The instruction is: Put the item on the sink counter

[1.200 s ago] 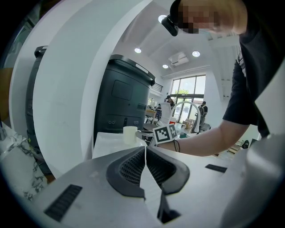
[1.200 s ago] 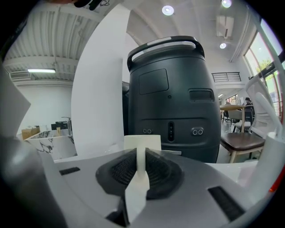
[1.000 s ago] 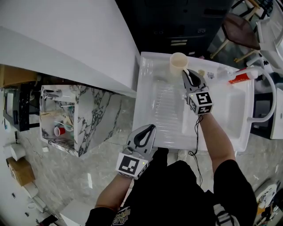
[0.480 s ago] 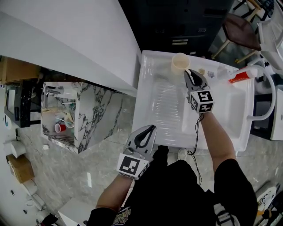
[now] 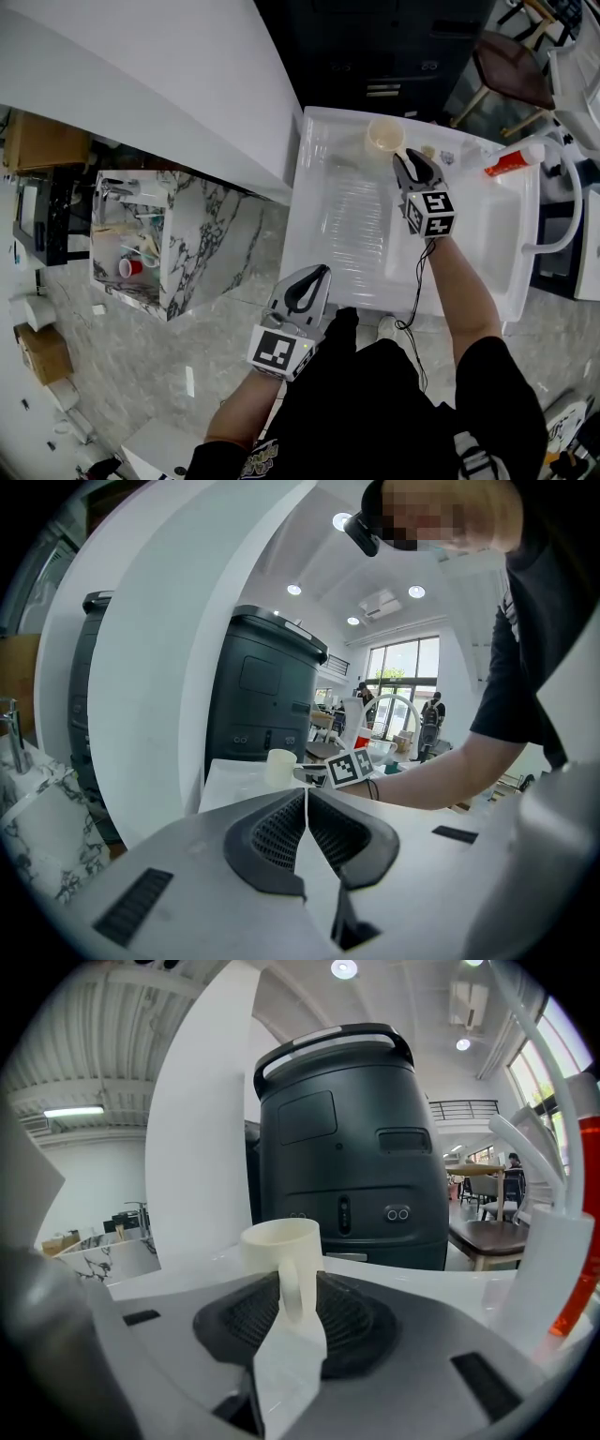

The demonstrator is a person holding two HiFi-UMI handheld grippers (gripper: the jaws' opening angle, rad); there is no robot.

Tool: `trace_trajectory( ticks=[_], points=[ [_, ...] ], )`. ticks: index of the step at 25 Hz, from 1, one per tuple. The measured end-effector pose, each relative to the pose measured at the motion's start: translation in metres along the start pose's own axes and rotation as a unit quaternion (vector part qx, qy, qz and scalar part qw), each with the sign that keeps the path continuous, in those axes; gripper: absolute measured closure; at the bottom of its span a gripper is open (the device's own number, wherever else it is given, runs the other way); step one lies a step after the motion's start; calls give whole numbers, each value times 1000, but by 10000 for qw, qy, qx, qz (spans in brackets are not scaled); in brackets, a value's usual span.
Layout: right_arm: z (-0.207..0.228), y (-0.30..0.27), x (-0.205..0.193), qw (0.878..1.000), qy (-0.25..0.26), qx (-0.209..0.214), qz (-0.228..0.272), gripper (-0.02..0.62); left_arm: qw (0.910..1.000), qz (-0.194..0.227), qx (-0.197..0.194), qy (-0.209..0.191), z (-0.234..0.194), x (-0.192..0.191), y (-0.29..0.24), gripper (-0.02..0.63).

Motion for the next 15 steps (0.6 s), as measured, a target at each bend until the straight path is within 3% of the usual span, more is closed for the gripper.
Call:
trace_trajectory(
  ticks=[10, 15],
  points=[
    [1, 31, -9, 9999, 4, 55, -139, 407, 9999, 85, -13, -100, 14, 6, 0, 584],
    [0, 65, -7, 9998, 37, 184, -88, 443, 9997, 169, -33, -181, 31, 12, -3, 584]
  ],
)
Point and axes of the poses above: the fingertips, and each gripper's own axes: y backward along the fingers, z to its right, x out of its top, the point moved 5 cm from there along y, backward along the fingers, and after that the axes turned 4 degrees about -x, right-handed, at the moved point
